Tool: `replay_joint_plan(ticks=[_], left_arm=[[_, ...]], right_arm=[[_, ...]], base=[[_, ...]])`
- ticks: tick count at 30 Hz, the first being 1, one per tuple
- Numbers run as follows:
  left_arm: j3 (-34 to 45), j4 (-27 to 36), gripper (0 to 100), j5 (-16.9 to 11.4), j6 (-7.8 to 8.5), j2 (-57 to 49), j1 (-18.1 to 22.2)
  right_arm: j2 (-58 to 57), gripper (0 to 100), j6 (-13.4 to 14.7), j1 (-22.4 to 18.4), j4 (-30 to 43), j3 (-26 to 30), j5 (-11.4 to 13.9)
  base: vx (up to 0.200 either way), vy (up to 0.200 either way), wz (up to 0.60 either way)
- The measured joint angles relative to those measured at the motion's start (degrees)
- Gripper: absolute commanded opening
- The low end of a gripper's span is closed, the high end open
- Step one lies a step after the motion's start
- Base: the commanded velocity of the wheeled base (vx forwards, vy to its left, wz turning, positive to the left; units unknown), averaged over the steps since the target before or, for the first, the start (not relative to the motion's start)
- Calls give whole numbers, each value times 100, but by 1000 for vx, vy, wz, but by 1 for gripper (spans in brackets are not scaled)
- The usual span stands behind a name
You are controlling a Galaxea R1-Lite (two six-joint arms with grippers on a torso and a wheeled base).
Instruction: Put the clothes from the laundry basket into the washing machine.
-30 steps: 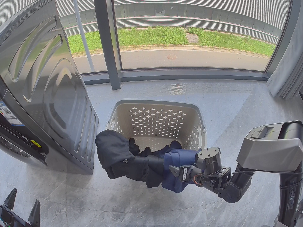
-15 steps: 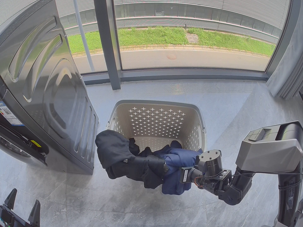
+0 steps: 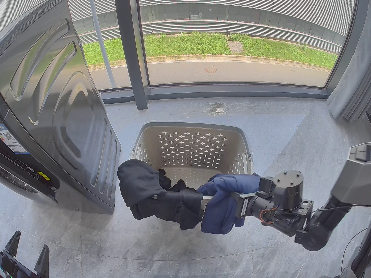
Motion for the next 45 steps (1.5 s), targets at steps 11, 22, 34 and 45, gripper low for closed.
replay_joint_plan(ticks=[11, 22, 34, 45], left_arm=[[0, 0, 100, -15, 38, 0, 0], [0, -5, 100, -51, 167, 0, 0], [0, -7, 100, -51, 166, 0, 0], [0, -7, 100, -51, 166, 0, 0]], right_arm=[[-1925, 0, -323, 517, -39, 354, -16], [-2589, 0, -751, 727, -427, 581, 252], [-2636, 0, -1117, 816, -789, 657, 690], [-2578, 0, -1251, 813, -1084, 616, 638]], base=[[0, 0, 0], [0, 0, 0], [0, 0, 0], [0, 0, 0]])
